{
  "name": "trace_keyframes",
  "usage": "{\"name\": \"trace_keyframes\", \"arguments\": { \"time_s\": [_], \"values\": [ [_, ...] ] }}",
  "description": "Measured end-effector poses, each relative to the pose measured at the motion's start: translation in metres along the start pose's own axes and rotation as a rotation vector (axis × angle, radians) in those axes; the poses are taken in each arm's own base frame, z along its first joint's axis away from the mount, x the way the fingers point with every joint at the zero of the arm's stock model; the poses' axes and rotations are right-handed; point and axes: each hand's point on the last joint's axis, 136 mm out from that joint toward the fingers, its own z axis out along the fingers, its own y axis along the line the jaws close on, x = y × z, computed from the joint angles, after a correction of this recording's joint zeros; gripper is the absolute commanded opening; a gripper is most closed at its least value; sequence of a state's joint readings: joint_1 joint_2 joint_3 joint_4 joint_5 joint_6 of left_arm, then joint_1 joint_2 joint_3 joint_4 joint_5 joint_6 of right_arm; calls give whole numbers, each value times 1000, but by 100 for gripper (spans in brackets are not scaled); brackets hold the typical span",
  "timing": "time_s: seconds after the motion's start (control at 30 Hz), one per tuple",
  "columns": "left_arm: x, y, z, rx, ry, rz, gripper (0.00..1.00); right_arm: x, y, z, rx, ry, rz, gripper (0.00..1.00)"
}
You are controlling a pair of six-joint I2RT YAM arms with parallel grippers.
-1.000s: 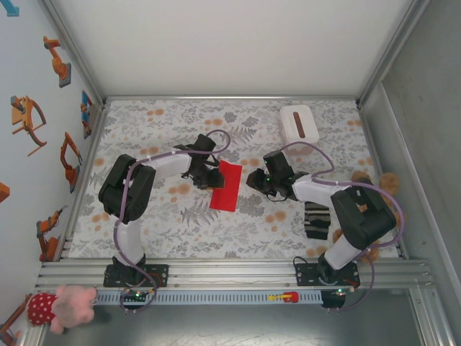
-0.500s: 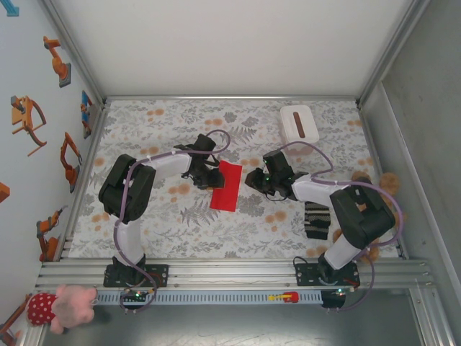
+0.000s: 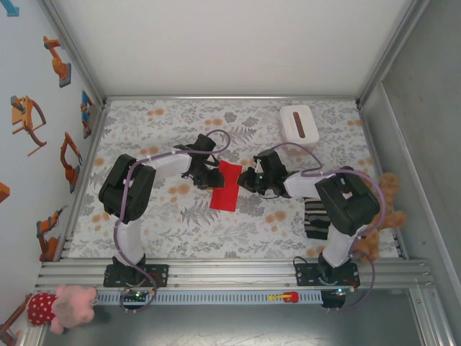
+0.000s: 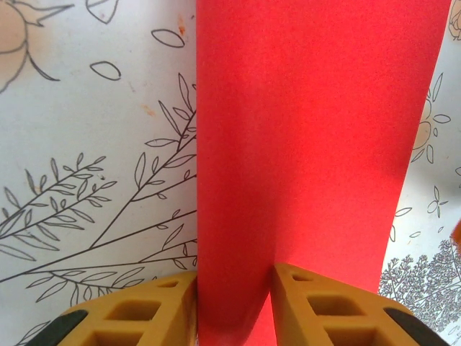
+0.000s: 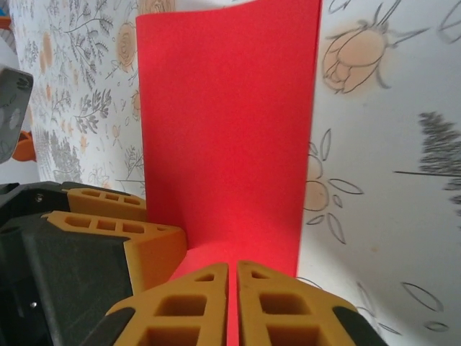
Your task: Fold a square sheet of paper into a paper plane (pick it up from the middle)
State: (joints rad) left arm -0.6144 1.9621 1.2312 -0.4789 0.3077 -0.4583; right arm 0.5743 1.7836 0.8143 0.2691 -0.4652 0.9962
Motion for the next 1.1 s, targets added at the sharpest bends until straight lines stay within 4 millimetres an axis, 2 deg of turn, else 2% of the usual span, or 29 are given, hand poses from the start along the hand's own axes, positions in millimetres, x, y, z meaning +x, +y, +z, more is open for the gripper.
{"name": "trace_keyframes", "arguments": {
  "time_s": [0.3, 0.6, 0.87, 1.1],
  "values": [
    [0, 0, 0, 0, 1, -1, 33, 6, 10, 15, -34, 59, 14, 5],
    [0, 0, 0, -1, 0, -7, 32, 16, -10, 24, 16, 102, 47, 2],
    [-1, 0, -2, 5, -15, -28, 32, 17, -13, 24, 52, 128, 9, 0],
    [-6, -3, -16, -13, -80, -62, 41, 14, -9, 31, 81, 183, -61, 0]
  ]
}}
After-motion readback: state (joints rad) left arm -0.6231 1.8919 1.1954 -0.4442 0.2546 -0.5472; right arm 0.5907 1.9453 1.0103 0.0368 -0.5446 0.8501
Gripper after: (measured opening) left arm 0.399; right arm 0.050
